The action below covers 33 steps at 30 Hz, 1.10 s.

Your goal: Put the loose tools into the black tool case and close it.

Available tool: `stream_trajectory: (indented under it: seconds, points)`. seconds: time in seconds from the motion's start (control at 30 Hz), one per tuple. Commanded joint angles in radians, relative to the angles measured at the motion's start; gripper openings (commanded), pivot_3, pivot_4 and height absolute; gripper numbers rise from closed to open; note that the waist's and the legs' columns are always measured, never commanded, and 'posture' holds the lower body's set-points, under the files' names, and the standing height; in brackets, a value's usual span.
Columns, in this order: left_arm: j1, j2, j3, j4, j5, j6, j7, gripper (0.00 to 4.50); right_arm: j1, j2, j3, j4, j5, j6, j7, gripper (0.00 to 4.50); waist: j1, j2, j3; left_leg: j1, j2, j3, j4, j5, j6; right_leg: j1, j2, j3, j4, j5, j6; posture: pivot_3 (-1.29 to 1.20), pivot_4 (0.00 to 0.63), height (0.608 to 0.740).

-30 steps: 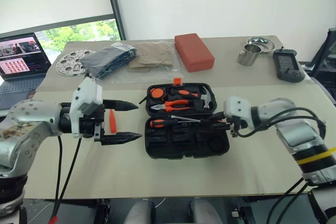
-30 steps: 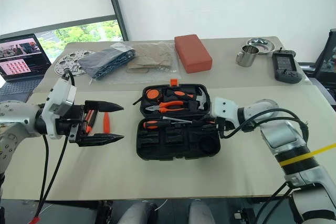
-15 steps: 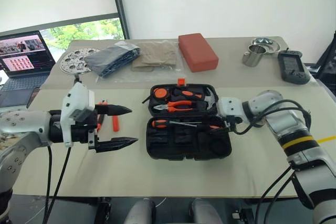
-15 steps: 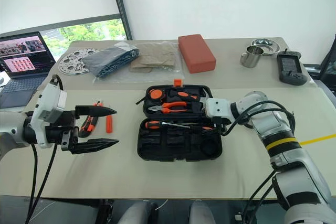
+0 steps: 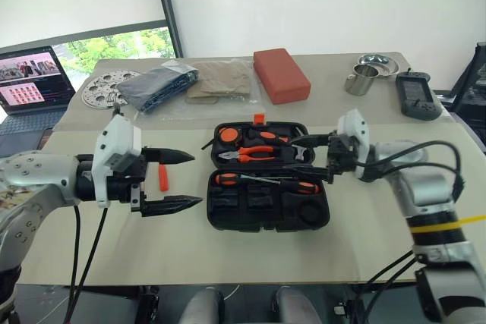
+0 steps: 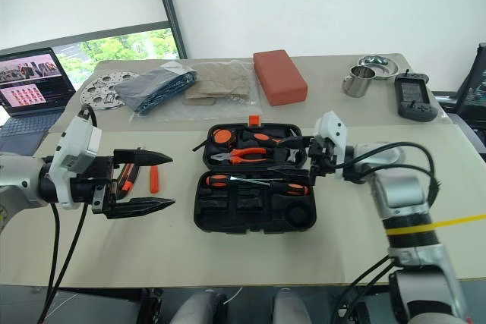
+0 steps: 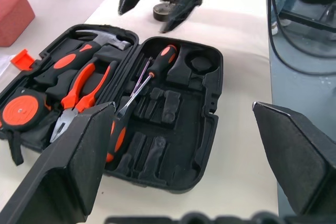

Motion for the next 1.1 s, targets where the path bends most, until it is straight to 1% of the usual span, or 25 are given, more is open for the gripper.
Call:
stream_trajectory:
  seconds: [0.03,0.1,0.13,0.17,0.23,0.27,0.5,0.57,0.7,0.83,0.9,1.0,1.1]
  points:
    - [-0.012,0.002,0.009,-0.009,-0.010,-0.020,0.000,4.50,0.059,0.049,-0.033,-0.096,-0.016,0.023,-0.155,2.41,0.001,0.000,0.000,0.000,0.001,0.000,0.000,0.000,0.000,0.000,0.001,0.000,0.001,0.000,0.000,0.00,0.150,0.707]
    - [-0.011,0.004,0.009,-0.013,-0.011,-0.022,0.000,4.50,0.095,0.071,-0.034,-0.127,-0.030,0.033,-0.221,1.66,0.000,0.000,0.000,0.000,0.001,0.000,0.000,0.000,0.000,-0.001,0.002,0.000,0.001,0.000,-0.001,0.00,0.150,0.707]
    - [-0.009,0.004,0.013,-0.015,-0.014,-0.022,-0.001,4.50,0.116,0.075,-0.027,-0.144,-0.044,0.031,-0.243,1.38,0.000,0.000,0.000,0.000,0.001,0.000,0.000,0.000,0.000,-0.001,0.002,0.000,0.001,0.000,-0.001,0.00,0.150,0.707]
    - [-0.005,0.004,0.017,-0.020,-0.017,-0.021,-0.002,4.50,0.139,0.085,-0.025,-0.159,-0.063,0.024,-0.276,1.02,0.000,0.000,0.000,0.000,0.001,0.000,0.000,0.000,0.000,-0.001,0.002,0.000,0.001,0.000,-0.001,0.00,0.150,0.707]
    - [0.005,0.005,0.023,-0.028,-0.020,-0.023,-0.005,4.50,0.175,0.116,-0.032,-0.192,-0.075,0.056,-0.363,0.28,0.001,0.000,0.000,0.000,0.001,0.000,0.000,0.000,0.000,-0.001,0.002,0.000,0.001,0.000,-0.001,0.00,0.150,0.707]
    - [0.008,0.004,0.024,-0.030,-0.020,-0.024,-0.004,4.50,0.185,0.129,-0.032,-0.206,-0.086,0.069,-0.403,0.02,-0.001,0.000,0.000,0.000,0.001,0.000,0.000,0.000,0.000,-0.001,0.002,0.000,0.001,0.000,-0.001,0.00,0.150,0.707]
    - [0.036,0.001,0.031,-0.042,-0.019,-0.035,0.002,4.50,0.242,0.146,0.043,-0.327,-0.138,0.215,-0.519,0.02,-0.001,0.000,0.000,0.000,0.001,0.001,0.000,0.000,0.000,-0.001,0.002,0.001,0.002,0.000,-0.001,0.00,0.150,0.707]
    - [0.039,0.002,0.031,-0.044,-0.022,-0.036,0.004,4.50,0.250,0.135,0.064,-0.354,-0.134,0.254,-0.515,0.02,-0.001,0.000,0.000,0.000,0.001,0.001,0.000,0.000,0.000,-0.001,0.002,0.001,0.002,0.000,-0.002,0.00,0.150,0.707]
    - [0.044,0.005,0.026,-0.042,-0.017,-0.043,0.002,4.50,0.281,0.068,0.125,-0.412,-0.131,0.328,-0.454,0.02,0.000,0.000,0.000,0.000,0.001,0.001,0.000,0.000,0.000,-0.001,0.002,0.001,0.001,-0.001,-0.002,0.00,0.150,0.707]
    - [0.043,0.010,0.020,-0.034,-0.012,-0.054,-0.005,4.50,0.308,-0.002,0.159,-0.441,-0.152,0.297,-0.402,0.02,0.001,0.000,0.000,0.000,0.001,0.001,0.000,0.000,0.000,-0.001,0.002,0.000,0.001,-0.001,-0.002,0.00,0.150,0.707]
    - [0.042,0.010,0.018,-0.031,-0.010,-0.058,-0.007,4.50,0.309,-0.021,0.154,-0.447,-0.158,0.296,-0.402,0.02,0.003,-0.001,0.000,0.000,0.001,0.001,0.000,0.000,0.000,-0.001,0.002,0.000,0.001,-0.001,-0.002,0.00,0.150,0.707]
    - [0.040,0.009,0.011,-0.029,-0.009,-0.063,-0.009,4.50,0.282,-0.016,0.133,-0.437,-0.160,0.280,-0.419,0.02,0.002,-0.001,0.000,0.000,0.001,0.001,0.000,0.000,0.000,0.000,0.002,0.000,0.000,-0.001,-0.002,0.00,0.150,0.707]
    - [0.037,0.008,0.008,-0.027,-0.009,-0.066,-0.010,4.50,0.257,0.022,0.107,-0.447,-0.131,0.284,-0.438,0.02,0.001,-0.001,0.000,0.000,0.001,0.001,0.000,0.000,0.000,-0.001,0.002,0.000,0.001,-0.001,-0.002,0.00,0.150,0.707]
